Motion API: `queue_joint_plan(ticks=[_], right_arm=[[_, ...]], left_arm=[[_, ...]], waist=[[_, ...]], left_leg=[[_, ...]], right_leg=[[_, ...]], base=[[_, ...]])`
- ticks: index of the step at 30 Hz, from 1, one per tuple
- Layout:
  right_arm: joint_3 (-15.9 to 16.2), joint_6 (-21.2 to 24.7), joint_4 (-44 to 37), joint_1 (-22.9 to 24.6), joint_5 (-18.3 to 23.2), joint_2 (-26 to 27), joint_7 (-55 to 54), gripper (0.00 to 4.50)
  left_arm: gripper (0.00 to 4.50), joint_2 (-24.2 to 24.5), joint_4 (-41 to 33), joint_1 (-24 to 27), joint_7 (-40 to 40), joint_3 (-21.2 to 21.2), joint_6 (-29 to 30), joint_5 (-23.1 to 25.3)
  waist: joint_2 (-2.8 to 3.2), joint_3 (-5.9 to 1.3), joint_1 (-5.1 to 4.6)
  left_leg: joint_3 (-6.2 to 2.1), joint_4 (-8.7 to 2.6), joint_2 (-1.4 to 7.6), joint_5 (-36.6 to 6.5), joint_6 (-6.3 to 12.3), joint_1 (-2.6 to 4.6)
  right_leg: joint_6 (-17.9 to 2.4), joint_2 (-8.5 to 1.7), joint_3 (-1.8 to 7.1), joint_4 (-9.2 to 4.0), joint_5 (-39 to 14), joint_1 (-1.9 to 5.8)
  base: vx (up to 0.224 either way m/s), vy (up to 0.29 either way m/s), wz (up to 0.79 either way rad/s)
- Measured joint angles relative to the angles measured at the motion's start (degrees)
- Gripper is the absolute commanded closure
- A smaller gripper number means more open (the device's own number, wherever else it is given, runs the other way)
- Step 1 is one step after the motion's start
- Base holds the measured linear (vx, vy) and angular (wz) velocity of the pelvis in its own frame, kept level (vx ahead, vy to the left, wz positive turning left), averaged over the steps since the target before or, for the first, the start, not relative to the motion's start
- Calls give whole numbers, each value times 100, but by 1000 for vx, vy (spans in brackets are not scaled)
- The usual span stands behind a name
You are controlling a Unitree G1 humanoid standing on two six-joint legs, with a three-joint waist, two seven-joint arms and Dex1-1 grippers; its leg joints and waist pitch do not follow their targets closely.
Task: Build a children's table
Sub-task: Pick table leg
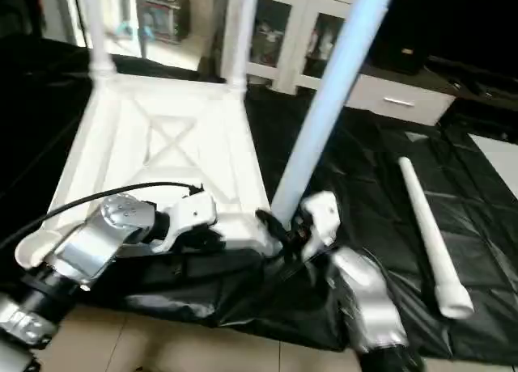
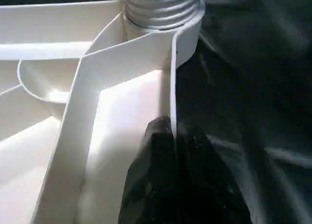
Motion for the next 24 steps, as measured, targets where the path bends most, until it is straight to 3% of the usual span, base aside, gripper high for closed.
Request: queue_joint_plan(ticks=[3,5,9,11,18,24], right_arm=[[-85,37,533,-564,-191,193,-928,259],[-307,91,1368,-1301,-292,444,-1927,259],[-664,115,2377,-2230,-325,661,-3357,259],[-749,-6,2631,-2451,-378,757,-3761,259],[-862,-306,3292,-2932,-449,812,-4009,259],[-935,-482,3504,-2985,-480,804,-4023,259]], left_arm=[[450,-554,325,-174,703,230,387,23],[450,-1234,914,-502,1542,492,755,-5],[450,-2068,1769,-1009,2701,792,868,-116],[450,-2240,1921,-1119,2957,899,868,-181],[450,-2429,2152,-1316,3300,1119,866,-250],[450,-2464,2295,-1362,3374,1129,811,-306]], waist=[[91,32,-107],[113,42,-150],[142,44,-149],[142,41,-123],[151,37,-46],[148,38,-26]], left_leg=[[-3,-8,-14,0,0,-9],[-7,-6,-21,0,0,-17],[0,-4,-33,2,2,-107],[24,7,-35,32,46,-118],[32,-25,-20,42,90,-134],[41,-14,-20,36,79,-132]], right_leg=[[1,-10,-1,-36,-1,-8],[1,-12,1,-37,-1,-20],[-26,-17,15,-49,72,-64],[5,-20,48,-31,227,-89],[10,-7,39,21,151,-140],[8,-9,49,20,152,-137]], base=[[0,0,0],[0,0,0],[0,0,0],[26,-8,2],[47,-16,-1],[0,0,0]])
